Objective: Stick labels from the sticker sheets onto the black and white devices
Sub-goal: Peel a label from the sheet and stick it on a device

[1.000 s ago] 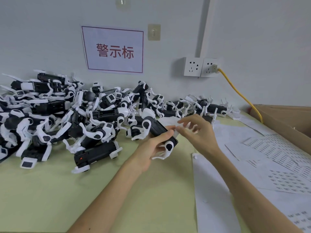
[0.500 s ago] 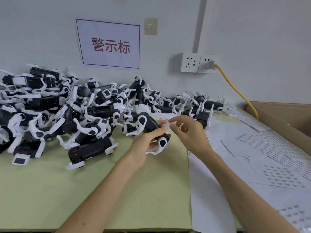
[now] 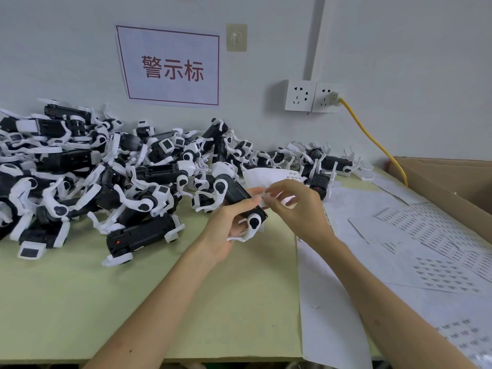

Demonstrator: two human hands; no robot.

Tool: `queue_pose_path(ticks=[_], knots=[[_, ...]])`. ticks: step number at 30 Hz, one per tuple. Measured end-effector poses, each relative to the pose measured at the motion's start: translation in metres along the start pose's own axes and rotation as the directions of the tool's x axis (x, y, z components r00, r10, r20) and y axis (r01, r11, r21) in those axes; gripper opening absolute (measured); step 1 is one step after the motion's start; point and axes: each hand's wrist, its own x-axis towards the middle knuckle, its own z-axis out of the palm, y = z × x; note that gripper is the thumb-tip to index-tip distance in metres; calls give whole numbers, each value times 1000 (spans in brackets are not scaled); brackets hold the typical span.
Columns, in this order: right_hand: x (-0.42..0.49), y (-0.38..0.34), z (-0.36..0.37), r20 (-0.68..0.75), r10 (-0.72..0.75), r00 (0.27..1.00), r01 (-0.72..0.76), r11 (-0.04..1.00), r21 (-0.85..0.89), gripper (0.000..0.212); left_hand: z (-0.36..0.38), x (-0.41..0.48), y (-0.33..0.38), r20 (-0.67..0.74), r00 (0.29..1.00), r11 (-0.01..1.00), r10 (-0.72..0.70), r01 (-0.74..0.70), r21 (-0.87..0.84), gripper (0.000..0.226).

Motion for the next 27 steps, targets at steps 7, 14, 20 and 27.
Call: queue_pose_path(ticks=[7,14,20,27], knots=[[-2,-7,0,-43,48,998,-45,996,72,19,-2,0,0,17,999,997,-36,37,-68,36],[-4,-7,2,-71,59,996,-53,995,87,11,-4,1,-3,46,999,999,-9,11,-43,40],[-5,-6,3,-99,42,994,-33,996,87,4,-6,1,-3,55,998,1000,12,-13,10,49],[-4,-2,3,-124,110,986,-98,990,104,16,-2,1,-6,99,995,995,-34,24,98,56]])
